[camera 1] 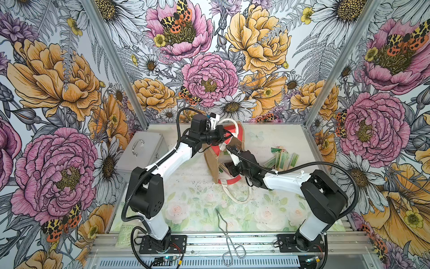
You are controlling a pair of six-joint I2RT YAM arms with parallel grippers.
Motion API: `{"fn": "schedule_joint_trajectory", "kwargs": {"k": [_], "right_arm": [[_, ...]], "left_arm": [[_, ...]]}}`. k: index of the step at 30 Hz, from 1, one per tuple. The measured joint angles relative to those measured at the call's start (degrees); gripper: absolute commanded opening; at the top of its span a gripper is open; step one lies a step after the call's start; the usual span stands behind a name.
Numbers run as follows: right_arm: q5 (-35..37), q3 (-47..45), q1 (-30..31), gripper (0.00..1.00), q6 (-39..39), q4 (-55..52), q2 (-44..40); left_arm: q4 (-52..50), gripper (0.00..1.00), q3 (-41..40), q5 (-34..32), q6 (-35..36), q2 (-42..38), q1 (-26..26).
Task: Take out the folding fans from the tote bags
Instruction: Pick up the folding fan from the canvas bag.
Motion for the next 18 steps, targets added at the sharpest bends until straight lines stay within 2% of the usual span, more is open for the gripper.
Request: {"fn": "schedule_joint_trajectory", "kwargs": {"k": [4, 11, 18], "right_arm": [[-1.66, 0.0, 0.07, 0.61, 0.28, 0.31, 2.29], [1.18, -1.18, 1.05, 0.62, 1.51, 4.61, 3.65], [7.52, -4.07, 4.2, 0.61, -0.76, 9.46, 3.67]], "left_arm": [[-0.37, 0.0, -0.28, 1.22, 0.22, 0.0, 0.0], [-0.37, 0.0, -0.48, 3.52, -0.2, 0.0, 0.0], [5.97, 0.0, -2.93, 7.82, -6.75, 0.0, 0.0]]}}
